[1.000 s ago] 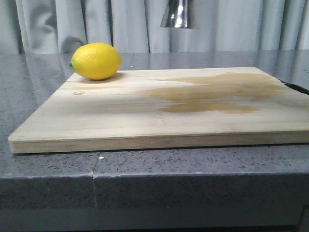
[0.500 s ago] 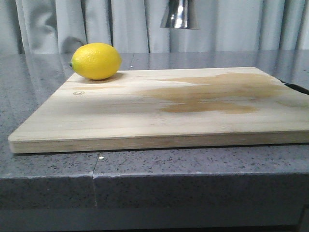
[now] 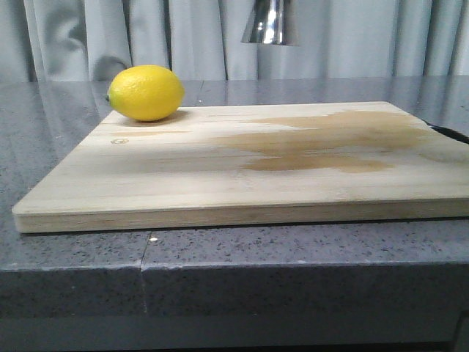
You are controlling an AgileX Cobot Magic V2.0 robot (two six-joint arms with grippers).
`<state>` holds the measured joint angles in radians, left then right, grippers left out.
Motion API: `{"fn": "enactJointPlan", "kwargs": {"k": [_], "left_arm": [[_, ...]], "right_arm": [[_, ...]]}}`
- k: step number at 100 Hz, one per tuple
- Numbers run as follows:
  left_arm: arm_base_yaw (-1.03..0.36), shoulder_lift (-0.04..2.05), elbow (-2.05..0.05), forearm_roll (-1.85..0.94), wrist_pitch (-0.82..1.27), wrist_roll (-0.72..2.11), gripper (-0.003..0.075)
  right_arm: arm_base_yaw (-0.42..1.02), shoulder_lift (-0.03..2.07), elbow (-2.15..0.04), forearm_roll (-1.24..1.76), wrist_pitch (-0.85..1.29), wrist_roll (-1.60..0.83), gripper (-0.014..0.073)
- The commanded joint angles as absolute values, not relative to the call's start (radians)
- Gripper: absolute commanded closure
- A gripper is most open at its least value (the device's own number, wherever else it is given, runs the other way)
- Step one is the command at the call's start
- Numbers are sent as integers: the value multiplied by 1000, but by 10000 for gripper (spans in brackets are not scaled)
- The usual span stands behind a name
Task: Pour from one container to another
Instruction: 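Tilt the beaker with the right gripper, pouring liquid into the jigger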
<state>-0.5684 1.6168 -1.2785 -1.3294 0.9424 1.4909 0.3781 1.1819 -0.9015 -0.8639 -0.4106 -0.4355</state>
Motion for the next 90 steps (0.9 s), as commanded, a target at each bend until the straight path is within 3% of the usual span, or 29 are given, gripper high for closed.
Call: {"fn": "enactJointPlan", "kwargs": {"k": [1,90], "left_arm": [[-573,1578,-1305,-1404,964,1483,740],[-573,1578,-1305,-1402,965,1483,740]], "right_arm": [[378,1152,-939,-849,-458,-461,358],[378,1152,-939,-868,-457,-554,358]]}}
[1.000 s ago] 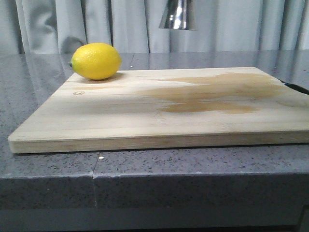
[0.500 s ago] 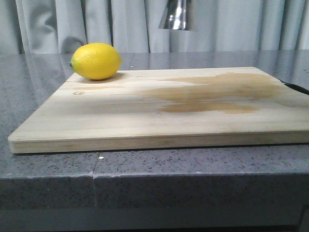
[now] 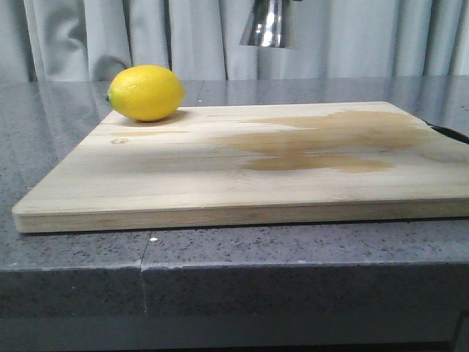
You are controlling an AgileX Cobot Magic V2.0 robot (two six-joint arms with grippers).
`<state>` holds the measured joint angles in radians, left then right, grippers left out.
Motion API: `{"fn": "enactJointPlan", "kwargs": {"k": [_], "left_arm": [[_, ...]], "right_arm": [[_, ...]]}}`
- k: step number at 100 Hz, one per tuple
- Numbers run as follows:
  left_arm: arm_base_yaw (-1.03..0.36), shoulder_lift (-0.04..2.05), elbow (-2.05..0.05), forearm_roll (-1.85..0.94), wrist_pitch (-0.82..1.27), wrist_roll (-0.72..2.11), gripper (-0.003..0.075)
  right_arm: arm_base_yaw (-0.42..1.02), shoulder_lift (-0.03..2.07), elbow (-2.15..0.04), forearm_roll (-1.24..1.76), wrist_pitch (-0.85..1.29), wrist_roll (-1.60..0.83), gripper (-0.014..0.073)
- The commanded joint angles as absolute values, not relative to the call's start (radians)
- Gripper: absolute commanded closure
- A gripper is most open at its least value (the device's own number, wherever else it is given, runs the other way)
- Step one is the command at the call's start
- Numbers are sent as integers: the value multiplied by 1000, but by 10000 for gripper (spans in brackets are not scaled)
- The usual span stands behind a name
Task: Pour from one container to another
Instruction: 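Tilt the beaker with the right gripper, pouring liquid into the jigger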
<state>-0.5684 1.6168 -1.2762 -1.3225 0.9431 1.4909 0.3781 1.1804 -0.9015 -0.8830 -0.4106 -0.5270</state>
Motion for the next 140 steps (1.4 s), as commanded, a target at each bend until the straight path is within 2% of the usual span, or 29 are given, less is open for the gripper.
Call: {"fn": "enactJointPlan", "kwargs": {"k": [1,140], "left_arm": [[-573,1578,-1305,-1402,965,1483,740],[-573,1578,-1305,-1402,981,1483,740]], "right_arm": [[378,1152,-939,-868,-457,-556,358],[378,1152,-939,-917,-458,-609,358]]}}
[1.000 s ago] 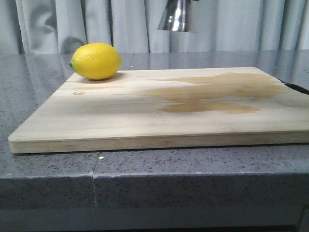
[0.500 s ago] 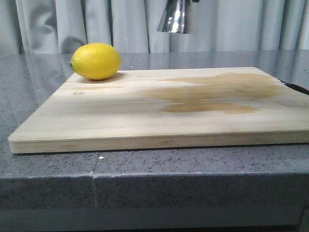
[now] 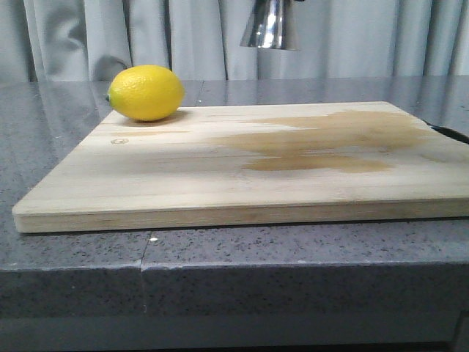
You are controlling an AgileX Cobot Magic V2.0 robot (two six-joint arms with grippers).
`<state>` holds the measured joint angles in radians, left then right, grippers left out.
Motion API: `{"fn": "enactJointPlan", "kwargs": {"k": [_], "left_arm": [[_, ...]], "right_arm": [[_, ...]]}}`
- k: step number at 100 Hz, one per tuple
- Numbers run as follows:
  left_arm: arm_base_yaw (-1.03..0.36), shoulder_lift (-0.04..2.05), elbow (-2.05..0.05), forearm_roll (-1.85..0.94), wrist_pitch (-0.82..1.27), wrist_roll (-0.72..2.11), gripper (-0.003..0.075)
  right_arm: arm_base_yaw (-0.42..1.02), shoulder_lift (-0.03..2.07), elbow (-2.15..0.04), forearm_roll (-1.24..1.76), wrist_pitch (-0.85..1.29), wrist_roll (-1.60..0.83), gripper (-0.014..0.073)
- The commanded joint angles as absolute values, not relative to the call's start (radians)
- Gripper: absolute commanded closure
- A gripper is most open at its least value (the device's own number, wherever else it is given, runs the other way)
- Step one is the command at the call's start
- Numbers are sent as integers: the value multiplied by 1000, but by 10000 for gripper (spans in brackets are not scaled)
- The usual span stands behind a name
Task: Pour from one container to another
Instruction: 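Tilt the beaker with the right gripper, pouring liquid into the jigger, then lower the beaker onto the board with the right gripper and release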
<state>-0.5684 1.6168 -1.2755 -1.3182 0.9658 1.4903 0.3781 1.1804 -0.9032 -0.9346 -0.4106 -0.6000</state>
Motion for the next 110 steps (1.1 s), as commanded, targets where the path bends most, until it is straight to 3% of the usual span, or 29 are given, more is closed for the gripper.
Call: {"fn": "enactJointPlan", "kwargs": {"k": [1,30,78,93,110], "left_arm": [[-573,1578,-1305,-1402,981,1483,740],[-573,1578,-1305,-1402,979,1483,740],[-573,1578,-1305,-1402,955,1483,740],[-573,1578,-1305,-1402,955,1483,740],[-573,1578,-1305,-1402,955,1483,740]], "right_arm": [[378,1152,-939,-917,-458,-606,358],[378,1152,-939,-816,-445,-489,358],[376,1154,-939,-761,-318,0,358],[365,1171,-935,-689,-255,15,358],[287,1226,-904,-607,-345,30,358]]}}
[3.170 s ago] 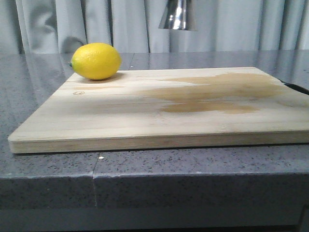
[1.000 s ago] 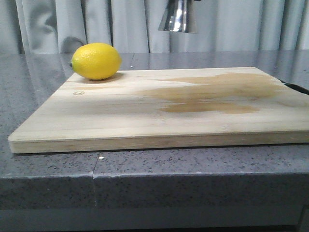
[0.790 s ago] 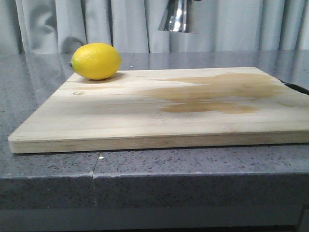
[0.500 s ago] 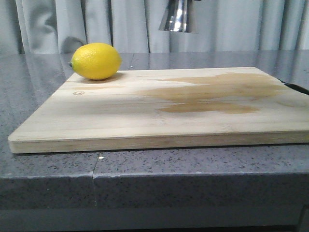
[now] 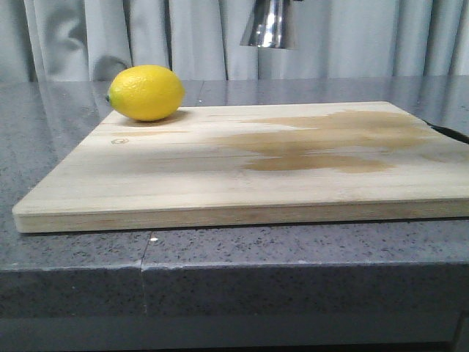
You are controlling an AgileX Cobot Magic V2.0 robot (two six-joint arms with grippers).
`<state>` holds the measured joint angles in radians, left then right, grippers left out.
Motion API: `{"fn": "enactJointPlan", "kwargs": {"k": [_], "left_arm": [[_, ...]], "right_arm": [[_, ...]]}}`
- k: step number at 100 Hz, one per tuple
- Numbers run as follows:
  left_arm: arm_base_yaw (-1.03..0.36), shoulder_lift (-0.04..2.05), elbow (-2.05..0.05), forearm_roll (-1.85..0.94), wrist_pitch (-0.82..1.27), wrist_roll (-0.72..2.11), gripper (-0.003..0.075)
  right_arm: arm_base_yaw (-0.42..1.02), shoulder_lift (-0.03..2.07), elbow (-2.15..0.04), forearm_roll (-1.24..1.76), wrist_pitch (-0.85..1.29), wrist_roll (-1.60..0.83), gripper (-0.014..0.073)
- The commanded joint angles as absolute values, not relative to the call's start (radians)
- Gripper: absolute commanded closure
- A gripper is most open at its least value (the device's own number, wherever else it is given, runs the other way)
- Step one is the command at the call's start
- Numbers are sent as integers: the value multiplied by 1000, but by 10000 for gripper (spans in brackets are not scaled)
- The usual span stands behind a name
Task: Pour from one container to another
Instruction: 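Lower the beaker onto the board with the right gripper and release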
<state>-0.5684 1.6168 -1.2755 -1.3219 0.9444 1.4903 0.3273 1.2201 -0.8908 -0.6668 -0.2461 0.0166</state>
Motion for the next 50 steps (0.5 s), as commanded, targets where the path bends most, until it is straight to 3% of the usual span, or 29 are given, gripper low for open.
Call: {"fn": "enactJointPlan", "kwargs": {"k": [1,22,50], "left_arm": [[-573,1578,-1305,-1402,955,1483,740],[-573,1578,-1305,-1402,955,1483,740],[-573,1578,-1305,-1402,949,1483,740]], "right_arm": [[279,1229,-901,-598,-349,30,358],[184,1321,-830,-465,-545,72,358],[168,1493,-746,-444,-721,137,358]]}}
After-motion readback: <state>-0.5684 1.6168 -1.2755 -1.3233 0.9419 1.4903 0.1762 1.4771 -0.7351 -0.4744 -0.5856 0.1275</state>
